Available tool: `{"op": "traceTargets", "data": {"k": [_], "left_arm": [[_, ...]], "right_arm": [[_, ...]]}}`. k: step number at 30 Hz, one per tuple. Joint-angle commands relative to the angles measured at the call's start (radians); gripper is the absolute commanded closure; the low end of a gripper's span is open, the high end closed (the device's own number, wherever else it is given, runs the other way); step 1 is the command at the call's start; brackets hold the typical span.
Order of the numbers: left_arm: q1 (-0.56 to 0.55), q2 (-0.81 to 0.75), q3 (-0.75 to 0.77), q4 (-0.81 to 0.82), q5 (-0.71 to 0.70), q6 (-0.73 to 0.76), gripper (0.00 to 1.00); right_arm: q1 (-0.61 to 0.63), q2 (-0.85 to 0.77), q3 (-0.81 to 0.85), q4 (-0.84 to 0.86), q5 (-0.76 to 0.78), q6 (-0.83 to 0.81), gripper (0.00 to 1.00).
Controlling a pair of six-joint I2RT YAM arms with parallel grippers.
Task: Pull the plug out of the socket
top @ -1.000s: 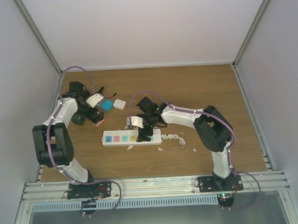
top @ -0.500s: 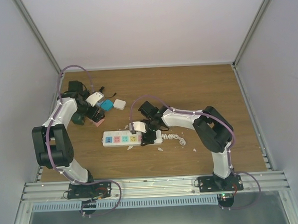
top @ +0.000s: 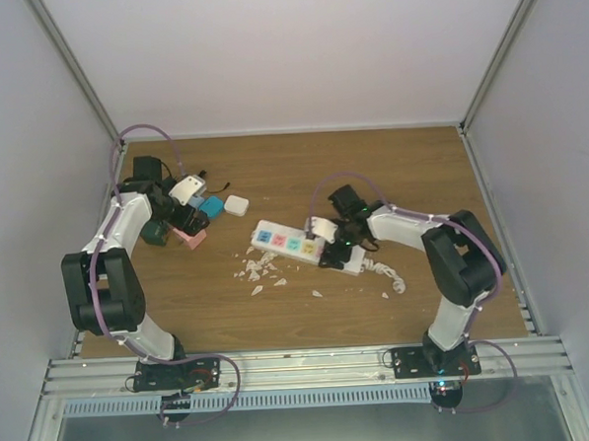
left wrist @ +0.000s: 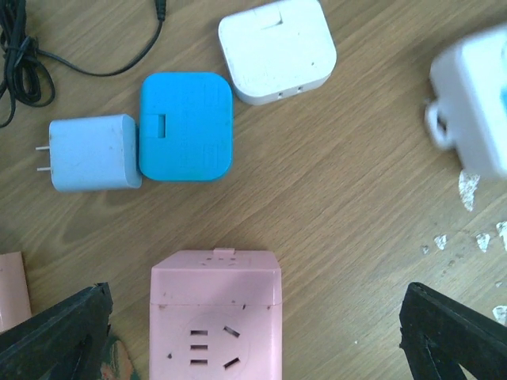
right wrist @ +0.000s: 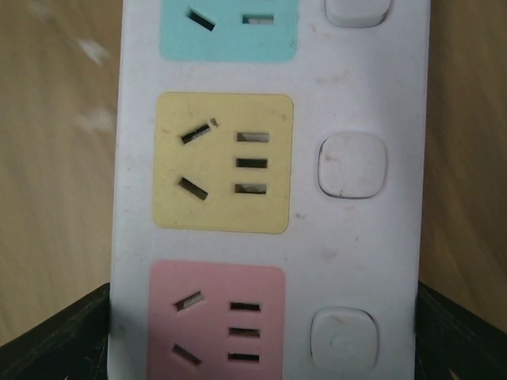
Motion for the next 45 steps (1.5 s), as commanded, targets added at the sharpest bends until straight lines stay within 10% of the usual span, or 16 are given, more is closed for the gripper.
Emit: {"op": "traceTargets", "data": {"k": [1, 21, 26, 45], "left_arm": [[0.005, -0.03, 0.043, 0.045, 0.073, -0.022, 0.01], [0.0, -0.07, 0.026, 0.15, 0.152, -0.109, 0.01], [-0.001, -0.061, 0.023, 0.169, 0.172, -0.139, 0.01], [0.104, -0.179, 0.096, 0.172, 0.288, -0.328, 0.01]], "right_arm": [[-0.158, -0.094, -0.072, 0.017, 0.036, 0.019, 0.34], [-0.714, -0.248, -0.229, 0.198, 0.156, 0.266, 0.17], [-0.735, -0.309, -0.248, 0.188, 0.142, 0.312, 0.01], [-0.739, -0.482, 0.106, -0.017, -0.23, 0.319, 0.0]]}}
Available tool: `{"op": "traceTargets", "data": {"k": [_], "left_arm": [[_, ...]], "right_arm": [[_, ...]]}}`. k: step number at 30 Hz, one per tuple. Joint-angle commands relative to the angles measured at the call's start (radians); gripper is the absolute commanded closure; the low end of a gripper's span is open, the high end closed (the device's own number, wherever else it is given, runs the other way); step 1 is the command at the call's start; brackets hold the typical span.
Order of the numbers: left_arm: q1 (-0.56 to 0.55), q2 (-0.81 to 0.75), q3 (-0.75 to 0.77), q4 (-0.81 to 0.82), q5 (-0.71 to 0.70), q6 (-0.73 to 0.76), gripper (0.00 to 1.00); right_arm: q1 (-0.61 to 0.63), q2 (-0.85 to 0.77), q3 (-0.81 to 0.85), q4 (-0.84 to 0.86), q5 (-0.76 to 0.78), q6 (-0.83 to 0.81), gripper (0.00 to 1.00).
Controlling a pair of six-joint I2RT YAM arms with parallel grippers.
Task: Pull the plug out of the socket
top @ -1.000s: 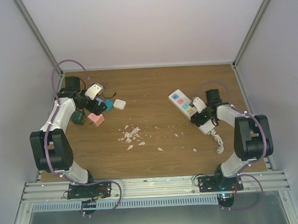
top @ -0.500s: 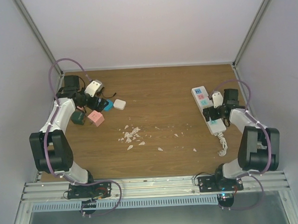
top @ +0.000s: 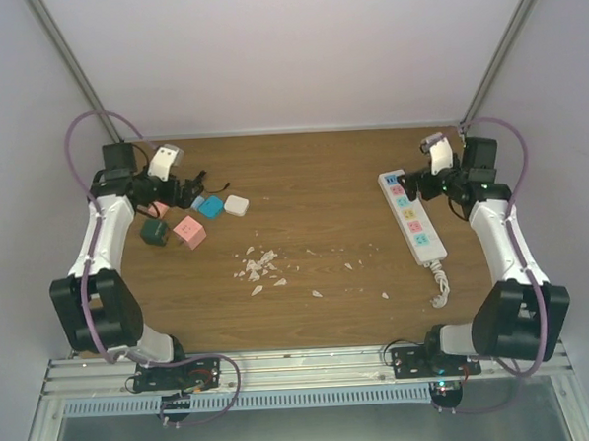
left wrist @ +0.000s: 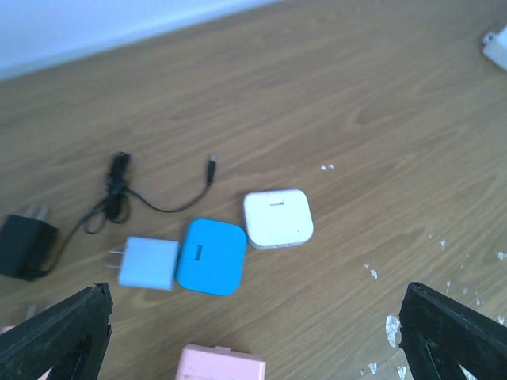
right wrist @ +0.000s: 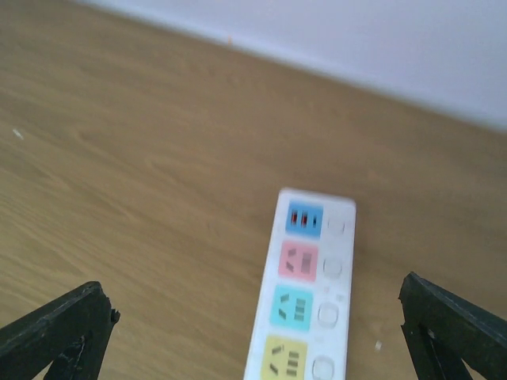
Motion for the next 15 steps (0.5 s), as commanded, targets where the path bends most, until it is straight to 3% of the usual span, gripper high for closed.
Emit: {"op": "traceTargets", "data": {"k": [1, 15], "left_arm": [[0.04, -0.106, 0.027, 0.048, 0.026, -0.064, 0.01], [0.06, -0.321, -0.153, 0.099, -0.058, -0.091, 0.01]], "right_arm": [[-0.01, -0.049, 0.105, -0.054, -0.119, 0.004, 0.0], [-0.014, -0.222, -0.053, 0.064, -0.208, 0.052, 0.0]]}}
